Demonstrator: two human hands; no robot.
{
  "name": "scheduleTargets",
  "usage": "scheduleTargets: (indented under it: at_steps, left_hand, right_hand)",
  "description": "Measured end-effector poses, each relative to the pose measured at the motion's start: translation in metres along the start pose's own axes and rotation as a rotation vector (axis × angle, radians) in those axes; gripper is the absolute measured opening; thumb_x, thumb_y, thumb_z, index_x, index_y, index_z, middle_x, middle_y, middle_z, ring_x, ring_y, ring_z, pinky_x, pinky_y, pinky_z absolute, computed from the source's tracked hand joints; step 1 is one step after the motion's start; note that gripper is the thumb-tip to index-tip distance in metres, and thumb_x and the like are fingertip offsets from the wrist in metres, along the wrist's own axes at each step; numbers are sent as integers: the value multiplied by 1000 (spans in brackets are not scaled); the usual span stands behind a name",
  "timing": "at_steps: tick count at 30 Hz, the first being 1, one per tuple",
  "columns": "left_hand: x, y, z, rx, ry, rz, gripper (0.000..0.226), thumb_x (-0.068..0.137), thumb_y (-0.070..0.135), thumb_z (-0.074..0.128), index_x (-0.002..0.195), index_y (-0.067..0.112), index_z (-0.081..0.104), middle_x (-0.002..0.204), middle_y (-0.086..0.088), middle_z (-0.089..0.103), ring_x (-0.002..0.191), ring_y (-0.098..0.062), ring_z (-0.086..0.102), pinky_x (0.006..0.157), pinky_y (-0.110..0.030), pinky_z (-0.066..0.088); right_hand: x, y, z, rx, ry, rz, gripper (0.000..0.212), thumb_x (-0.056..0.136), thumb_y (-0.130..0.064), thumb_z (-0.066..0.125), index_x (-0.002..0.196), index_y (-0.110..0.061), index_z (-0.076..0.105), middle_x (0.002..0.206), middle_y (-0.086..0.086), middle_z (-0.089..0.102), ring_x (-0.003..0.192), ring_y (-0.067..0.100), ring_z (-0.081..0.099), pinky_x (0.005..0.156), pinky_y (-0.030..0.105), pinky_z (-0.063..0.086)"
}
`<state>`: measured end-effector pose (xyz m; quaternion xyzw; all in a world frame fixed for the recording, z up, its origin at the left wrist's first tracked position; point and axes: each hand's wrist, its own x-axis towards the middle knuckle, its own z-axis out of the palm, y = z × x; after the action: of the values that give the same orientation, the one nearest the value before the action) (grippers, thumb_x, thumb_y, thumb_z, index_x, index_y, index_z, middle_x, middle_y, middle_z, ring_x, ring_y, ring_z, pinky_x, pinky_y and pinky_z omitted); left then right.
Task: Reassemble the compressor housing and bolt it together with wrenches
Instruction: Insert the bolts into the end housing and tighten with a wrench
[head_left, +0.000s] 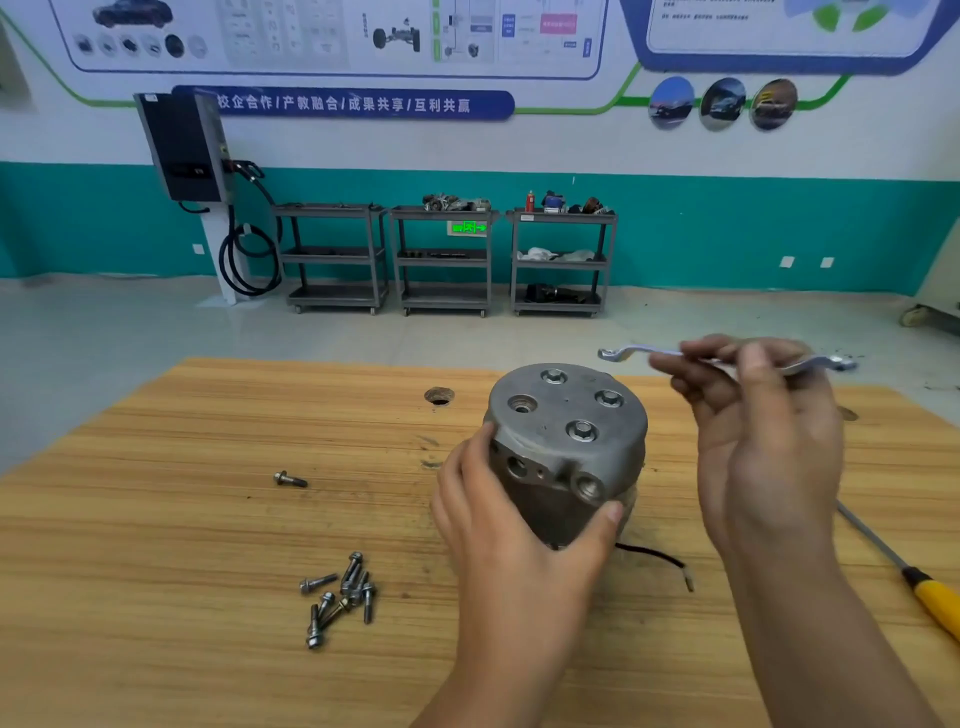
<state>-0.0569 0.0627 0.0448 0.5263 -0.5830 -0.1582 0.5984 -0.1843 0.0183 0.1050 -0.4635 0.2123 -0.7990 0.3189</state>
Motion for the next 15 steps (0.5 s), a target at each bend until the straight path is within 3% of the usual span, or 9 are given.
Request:
scheduleTargets:
  at_steps: [3, 6, 8, 11, 13, 15]
  left_hand:
    - [-15, 2, 5, 105, 32, 49, 87, 65, 40, 78, 137, 22, 33, 125, 18, 23, 121, 1, 16, 104, -32, 23]
    - [-24, 5, 9, 105, 19, 87, 75, 66, 50, 59, 133, 27, 37, 121, 26, 22, 119, 6, 15, 103, -29, 25]
    - [-23, 2, 7, 60, 26, 109, 61, 68, 47, 51, 126, 31, 39, 121, 28, 24, 120, 11, 16, 99, -21, 25]
    - [-5, -11, -7, 41, 45, 39, 40, 75, 33, 51, 114, 35, 41, 117, 20, 36, 117, 9, 27, 94, -14, 27]
    - [19, -33, -23, 186, 76, -14, 32, 82, 22, 57, 113, 26, 50, 116, 10, 44, 112, -5, 38, 93, -22, 34]
    - [52, -64, -47, 537, 87, -126, 32, 86, 20, 59, 117, 16, 56, 120, -6, 49, 112, -26, 45, 91, -38, 38]
  right_hand:
    - [-13, 10, 1, -412, -125, -76, 15, 91, -19, 46, 84, -21, 60, 88, -4, 67, 92, 16, 65, 84, 25, 50]
    - [-19, 17, 2, -666, -231, -61, 14, 90, -27, 46, 86, -26, 60, 92, -10, 64, 90, 0, 59, 78, 14, 45]
    - [-19, 19, 2, -787, -285, -68, 15, 90, -30, 46, 91, -26, 61, 93, -16, 62, 90, -5, 55, 73, 9, 42]
    - [-17, 22, 0, -917, -350, -152, 9, 92, -15, 55, 92, -17, 64, 91, -19, 58, 89, -9, 52, 74, 6, 37]
    - [-18, 24, -1, -927, -355, -202, 13, 88, -1, 58, 87, -12, 65, 88, -12, 60, 86, -5, 53, 76, 11, 39]
    - [-20, 25, -1, -903, -341, -220, 14, 84, -1, 56, 83, -12, 64, 86, -11, 61, 86, -1, 54, 77, 17, 41]
